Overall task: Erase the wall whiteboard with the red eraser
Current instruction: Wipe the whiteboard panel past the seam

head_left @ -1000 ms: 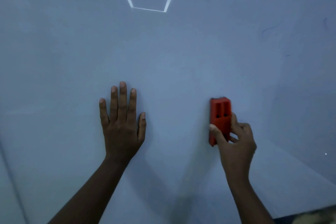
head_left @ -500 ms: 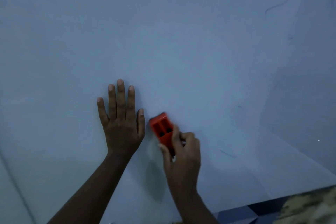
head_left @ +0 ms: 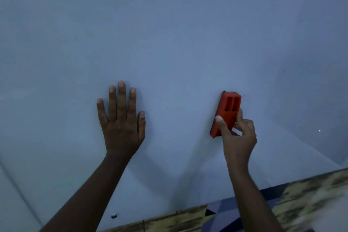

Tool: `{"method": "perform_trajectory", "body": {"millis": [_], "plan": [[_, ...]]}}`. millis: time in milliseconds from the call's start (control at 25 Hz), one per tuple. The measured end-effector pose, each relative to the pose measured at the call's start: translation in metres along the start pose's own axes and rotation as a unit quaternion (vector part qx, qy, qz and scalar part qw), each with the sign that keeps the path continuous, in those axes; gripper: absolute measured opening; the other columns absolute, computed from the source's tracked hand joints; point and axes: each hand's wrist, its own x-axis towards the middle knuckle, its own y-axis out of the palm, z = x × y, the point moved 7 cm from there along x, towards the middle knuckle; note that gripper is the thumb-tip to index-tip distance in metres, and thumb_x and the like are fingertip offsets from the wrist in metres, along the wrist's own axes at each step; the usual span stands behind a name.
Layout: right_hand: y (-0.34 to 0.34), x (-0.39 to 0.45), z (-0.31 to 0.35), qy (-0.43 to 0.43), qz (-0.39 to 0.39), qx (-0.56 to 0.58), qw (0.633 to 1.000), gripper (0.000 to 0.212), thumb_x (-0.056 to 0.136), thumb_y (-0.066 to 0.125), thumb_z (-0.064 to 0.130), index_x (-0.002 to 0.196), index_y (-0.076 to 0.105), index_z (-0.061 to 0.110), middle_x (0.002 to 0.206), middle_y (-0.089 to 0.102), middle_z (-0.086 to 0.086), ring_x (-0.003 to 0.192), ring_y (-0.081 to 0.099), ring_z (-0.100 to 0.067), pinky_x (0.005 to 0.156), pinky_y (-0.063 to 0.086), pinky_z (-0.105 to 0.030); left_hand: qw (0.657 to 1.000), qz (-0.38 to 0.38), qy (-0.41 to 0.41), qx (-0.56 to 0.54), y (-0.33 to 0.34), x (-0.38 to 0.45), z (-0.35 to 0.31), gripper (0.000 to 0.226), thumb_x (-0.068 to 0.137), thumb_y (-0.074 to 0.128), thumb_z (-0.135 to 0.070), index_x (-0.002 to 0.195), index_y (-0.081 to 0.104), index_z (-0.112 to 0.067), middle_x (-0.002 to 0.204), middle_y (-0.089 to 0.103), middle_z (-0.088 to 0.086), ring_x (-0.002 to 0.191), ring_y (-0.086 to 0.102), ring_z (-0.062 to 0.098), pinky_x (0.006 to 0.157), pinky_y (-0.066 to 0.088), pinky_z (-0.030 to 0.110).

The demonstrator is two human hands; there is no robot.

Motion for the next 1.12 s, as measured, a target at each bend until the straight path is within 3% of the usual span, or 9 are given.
{"method": "perform_trajectory", "body": {"millis": [120,240,320,440,560,680,880,1040,1120], "plan": [[-0.005,-0.029,-0.033,0.024,-0.013,-0.014,1.000,0.062,0.087,0.081,0.030,0.141,0.061,0.009,0.101,0.054,-0.008,0.088,0.061,-0.002,0.075,0.054,-0.009,1.000,0.004,-0.011,-0.002,0.002,-0.006,-0.001,0.065,0.111,0.046,-0.028,0.167,0.023,-0.007,0.176,0.007,0.013,0.164,0.007,0.031,0.131,0.007,0.058],[0.012,-0.101,-0.072,0.071,0.018,-0.037,0.997,0.054,0.085,0.078,0.038,0.132,0.065,0.016,0.096,0.051,-0.001,0.087,0.063,-0.023,0.076,0.061,-0.030,1.000,0.007,-0.019,-0.003,0.003,-0.010,-0.002,0.064,0.111,0.046,-0.029,0.167,0.024,-0.007,0.175,0.010,0.014,0.164,0.007,0.030,0.131,0.007,0.058],[0.031,-0.138,-0.067,0.046,0.061,-0.054,0.996,0.049,0.083,0.078,0.040,0.126,0.065,0.021,0.095,0.050,0.006,0.087,0.060,-0.021,0.072,0.057,-0.031,1.000,0.010,-0.018,-0.002,0.004,-0.012,-0.003,0.065,0.111,0.046,-0.029,0.168,0.023,-0.008,0.176,0.007,0.012,0.164,0.006,0.030,0.131,0.006,0.058],[0.058,-0.138,-0.033,-0.035,0.101,-0.067,0.992,0.061,0.084,0.079,0.046,0.133,0.066,0.013,0.099,0.049,0.005,0.088,0.058,-0.023,0.071,0.057,-0.041,1.000,0.016,-0.014,0.000,0.005,-0.015,-0.004,0.065,0.112,0.043,-0.031,0.169,0.019,-0.009,0.178,0.000,0.009,0.165,0.004,0.030,0.131,0.004,0.057],[0.074,-0.093,0.024,-0.110,0.077,-0.068,0.989,0.067,0.084,0.078,0.052,0.140,0.062,0.018,0.101,0.051,0.004,0.090,0.058,-0.023,0.073,0.057,-0.034,1.000,0.016,-0.010,-0.004,0.005,-0.018,-0.005,0.067,0.112,0.042,-0.031,0.169,0.016,-0.011,0.178,-0.003,0.008,0.165,0.002,0.028,0.132,0.003,0.056],[0.076,-0.058,0.058,-0.117,0.037,-0.024,0.992,0.071,0.083,0.079,0.049,0.144,0.058,0.018,0.099,0.049,0.003,0.089,0.057,-0.019,0.076,0.055,-0.025,1.000,0.021,-0.005,-0.009,0.006,-0.024,-0.005,0.067,0.111,0.042,-0.032,0.169,0.015,-0.011,0.178,-0.004,0.008,0.165,0.001,0.028,0.132,0.003,0.056],[0.072,-0.111,0.001,-0.132,0.071,-0.113,0.982,0.070,0.090,0.073,0.050,0.149,0.052,0.017,0.105,0.049,0.000,0.093,0.056,-0.022,0.075,0.054,-0.027,0.999,0.031,0.001,-0.006,0.010,-0.035,-0.006,0.067,0.112,0.039,-0.033,0.170,0.012,-0.012,0.178,-0.007,0.008,0.165,-0.002,0.028,0.132,0.002,0.056],[0.056,-0.183,-0.084,-0.064,0.101,-0.149,0.982,0.067,0.095,0.069,0.049,0.149,0.050,0.014,0.106,0.048,0.001,0.093,0.054,-0.020,0.072,0.055,-0.033,1.000,0.028,0.002,-0.004,0.012,-0.042,-0.006,0.067,0.111,0.042,-0.033,0.169,0.015,-0.012,0.178,-0.004,0.008,0.165,0.000,0.028,0.132,0.001,0.056],[0.041,-0.192,-0.115,0.050,0.069,-0.104,0.991,0.071,0.095,0.067,0.052,0.150,0.050,0.010,0.103,0.046,0.006,0.092,0.057,-0.017,0.075,0.056,-0.033,1.000,0.024,0.005,-0.007,0.012,-0.046,-0.007,0.068,0.111,0.043,-0.032,0.169,0.016,-0.012,0.178,-0.002,0.008,0.165,0.002,0.028,0.132,0.002,0.056]]}}
